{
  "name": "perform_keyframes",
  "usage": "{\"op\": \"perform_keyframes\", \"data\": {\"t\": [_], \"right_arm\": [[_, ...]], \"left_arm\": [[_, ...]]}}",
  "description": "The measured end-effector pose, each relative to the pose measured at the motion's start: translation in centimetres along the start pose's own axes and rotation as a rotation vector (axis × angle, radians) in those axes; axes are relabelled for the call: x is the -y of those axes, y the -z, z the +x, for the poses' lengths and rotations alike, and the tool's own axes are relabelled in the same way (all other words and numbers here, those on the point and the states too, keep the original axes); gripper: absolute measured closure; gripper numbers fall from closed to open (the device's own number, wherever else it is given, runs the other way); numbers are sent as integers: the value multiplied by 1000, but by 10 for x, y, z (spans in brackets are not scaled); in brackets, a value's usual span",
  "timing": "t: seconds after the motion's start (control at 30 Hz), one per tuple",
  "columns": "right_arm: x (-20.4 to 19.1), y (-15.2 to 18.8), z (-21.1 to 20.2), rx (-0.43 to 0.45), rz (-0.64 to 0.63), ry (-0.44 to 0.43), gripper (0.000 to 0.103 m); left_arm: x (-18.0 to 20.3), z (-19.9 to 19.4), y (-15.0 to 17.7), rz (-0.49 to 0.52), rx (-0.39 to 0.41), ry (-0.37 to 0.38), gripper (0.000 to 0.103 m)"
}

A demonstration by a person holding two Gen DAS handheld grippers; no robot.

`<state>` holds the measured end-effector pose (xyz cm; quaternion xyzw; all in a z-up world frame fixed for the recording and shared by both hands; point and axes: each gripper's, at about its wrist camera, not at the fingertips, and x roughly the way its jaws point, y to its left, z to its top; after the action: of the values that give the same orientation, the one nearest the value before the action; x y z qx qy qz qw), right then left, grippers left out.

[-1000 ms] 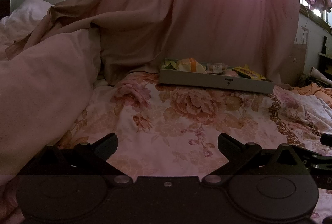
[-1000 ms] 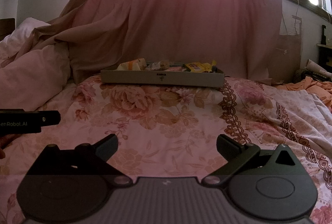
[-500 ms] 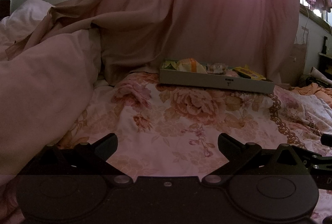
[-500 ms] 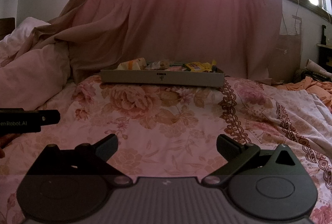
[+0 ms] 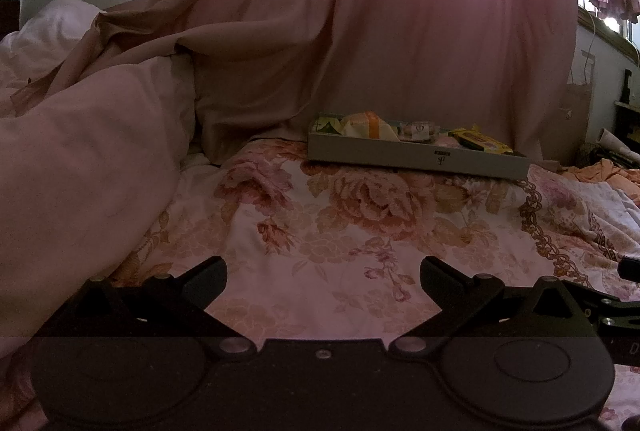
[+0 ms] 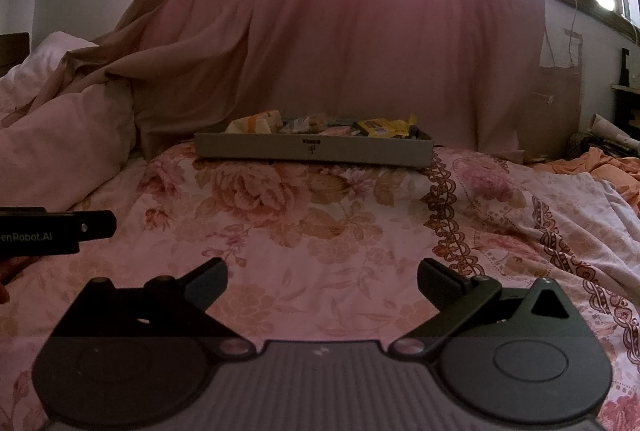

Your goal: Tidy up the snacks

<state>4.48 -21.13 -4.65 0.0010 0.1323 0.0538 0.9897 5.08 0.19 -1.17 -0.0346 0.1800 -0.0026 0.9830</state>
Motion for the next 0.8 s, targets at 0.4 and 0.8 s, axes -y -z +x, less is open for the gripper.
{"op": "perform_keyframes", "data": {"t": [0.4, 0.8], "right_arm": [[0, 2, 0, -2, -1, -1, 0], [0, 1, 1, -3, -4, 0, 0]], "left_arm": [[-2, -1, -3, -33, -17, 20, 1], [4, -6, -6, -50, -13, 44, 1]]}}
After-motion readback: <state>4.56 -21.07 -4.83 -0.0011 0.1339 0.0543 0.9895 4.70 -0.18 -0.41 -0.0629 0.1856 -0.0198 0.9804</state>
